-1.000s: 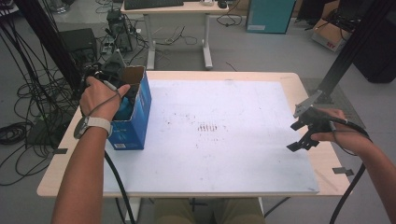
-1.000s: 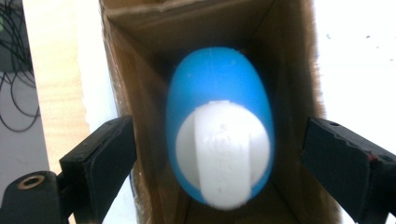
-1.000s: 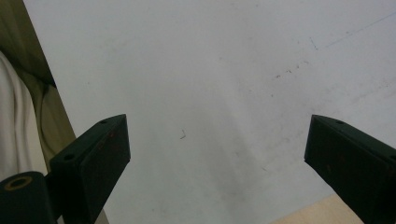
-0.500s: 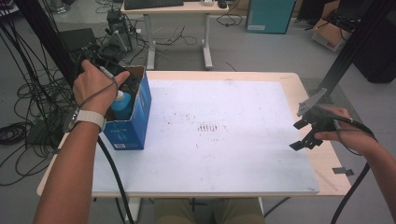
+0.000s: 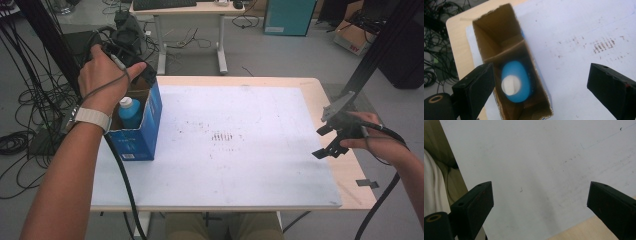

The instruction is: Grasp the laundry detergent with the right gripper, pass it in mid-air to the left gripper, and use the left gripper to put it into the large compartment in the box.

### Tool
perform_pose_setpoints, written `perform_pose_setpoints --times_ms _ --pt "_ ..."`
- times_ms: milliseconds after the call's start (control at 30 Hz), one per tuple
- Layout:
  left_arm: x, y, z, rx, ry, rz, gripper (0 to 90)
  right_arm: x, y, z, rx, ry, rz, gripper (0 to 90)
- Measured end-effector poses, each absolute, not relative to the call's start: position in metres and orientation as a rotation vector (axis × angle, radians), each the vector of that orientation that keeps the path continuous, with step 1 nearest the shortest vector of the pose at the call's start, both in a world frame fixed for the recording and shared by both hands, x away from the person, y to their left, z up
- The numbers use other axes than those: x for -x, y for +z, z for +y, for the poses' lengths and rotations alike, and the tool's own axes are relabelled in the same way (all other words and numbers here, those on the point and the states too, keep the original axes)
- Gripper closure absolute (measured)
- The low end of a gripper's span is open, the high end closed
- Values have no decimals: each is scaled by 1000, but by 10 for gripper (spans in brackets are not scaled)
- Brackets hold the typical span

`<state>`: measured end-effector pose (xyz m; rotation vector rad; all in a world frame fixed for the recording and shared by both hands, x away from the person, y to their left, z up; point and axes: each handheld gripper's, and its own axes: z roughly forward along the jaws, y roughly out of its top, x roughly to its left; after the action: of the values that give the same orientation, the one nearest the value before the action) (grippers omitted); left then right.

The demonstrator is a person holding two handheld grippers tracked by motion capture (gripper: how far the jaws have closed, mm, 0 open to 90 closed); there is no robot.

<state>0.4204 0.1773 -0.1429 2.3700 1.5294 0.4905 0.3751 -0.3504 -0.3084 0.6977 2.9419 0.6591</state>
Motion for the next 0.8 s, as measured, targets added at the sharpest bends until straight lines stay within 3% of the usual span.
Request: perform_pose_setpoints --times_ms 800 --pt "-407 -125 104 -2609 434 1062 87 -373 -298 -348 -690 666 2928 68"
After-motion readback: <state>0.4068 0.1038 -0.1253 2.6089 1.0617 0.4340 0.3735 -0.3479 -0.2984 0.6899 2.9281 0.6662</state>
